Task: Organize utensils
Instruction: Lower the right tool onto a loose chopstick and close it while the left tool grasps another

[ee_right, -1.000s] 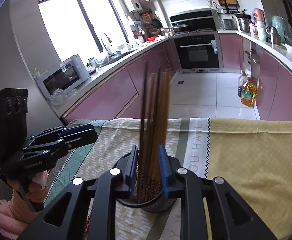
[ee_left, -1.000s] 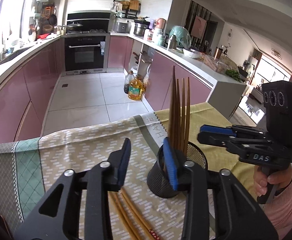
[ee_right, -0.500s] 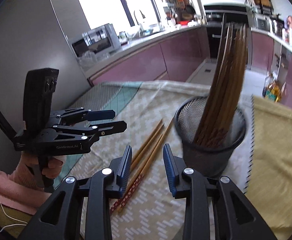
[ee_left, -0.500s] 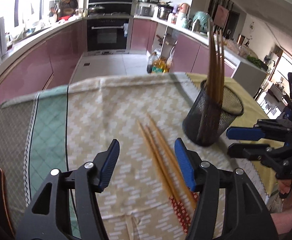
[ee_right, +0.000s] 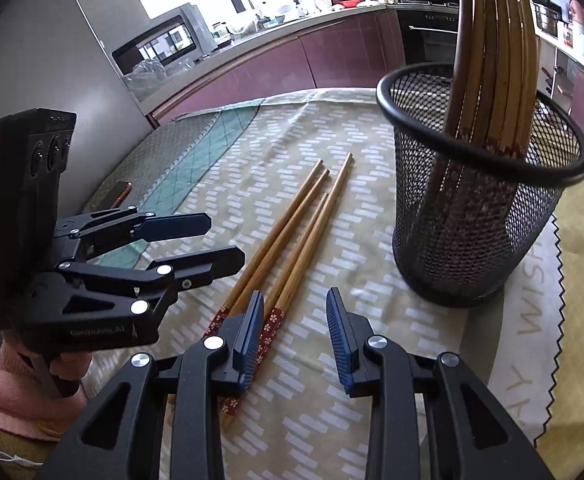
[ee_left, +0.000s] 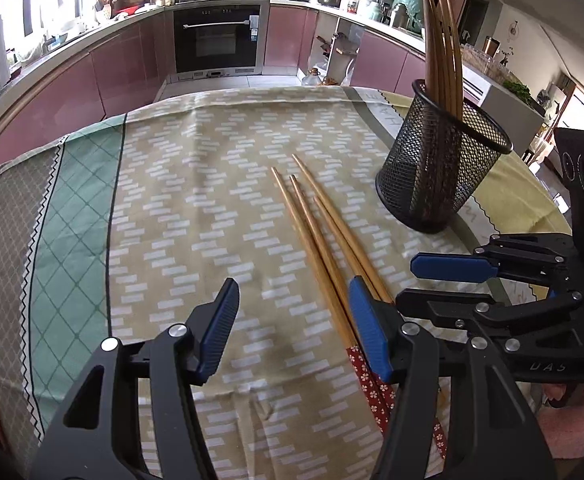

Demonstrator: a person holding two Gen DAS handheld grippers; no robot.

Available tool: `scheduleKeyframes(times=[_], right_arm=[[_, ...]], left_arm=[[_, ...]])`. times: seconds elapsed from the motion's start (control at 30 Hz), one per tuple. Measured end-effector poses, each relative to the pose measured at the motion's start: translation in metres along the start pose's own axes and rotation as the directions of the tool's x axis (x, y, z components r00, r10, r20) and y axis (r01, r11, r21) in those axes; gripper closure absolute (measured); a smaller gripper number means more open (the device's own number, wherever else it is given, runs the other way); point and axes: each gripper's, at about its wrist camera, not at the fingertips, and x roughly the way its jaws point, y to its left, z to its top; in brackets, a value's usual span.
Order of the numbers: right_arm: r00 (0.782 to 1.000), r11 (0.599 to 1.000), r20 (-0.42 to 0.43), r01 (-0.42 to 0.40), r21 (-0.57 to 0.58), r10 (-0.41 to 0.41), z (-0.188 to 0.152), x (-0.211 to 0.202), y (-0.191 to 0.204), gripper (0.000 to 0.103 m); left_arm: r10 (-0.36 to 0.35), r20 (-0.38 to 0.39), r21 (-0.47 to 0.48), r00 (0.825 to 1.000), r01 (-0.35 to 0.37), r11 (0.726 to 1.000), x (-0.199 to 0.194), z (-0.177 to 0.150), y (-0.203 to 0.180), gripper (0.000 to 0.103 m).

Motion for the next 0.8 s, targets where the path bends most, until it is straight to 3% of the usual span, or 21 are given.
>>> scheduleKeyframes(times=[0.8], right_arm=[[0.995,0.995,-0.009,0.1,-0.03,-0.1,0.004,0.012,0.011,0.075]], left_arm=[[0.026,-0.027,0.013,0.999,-0.025,1.0,0.011,-0.002,-0.003,0.051]])
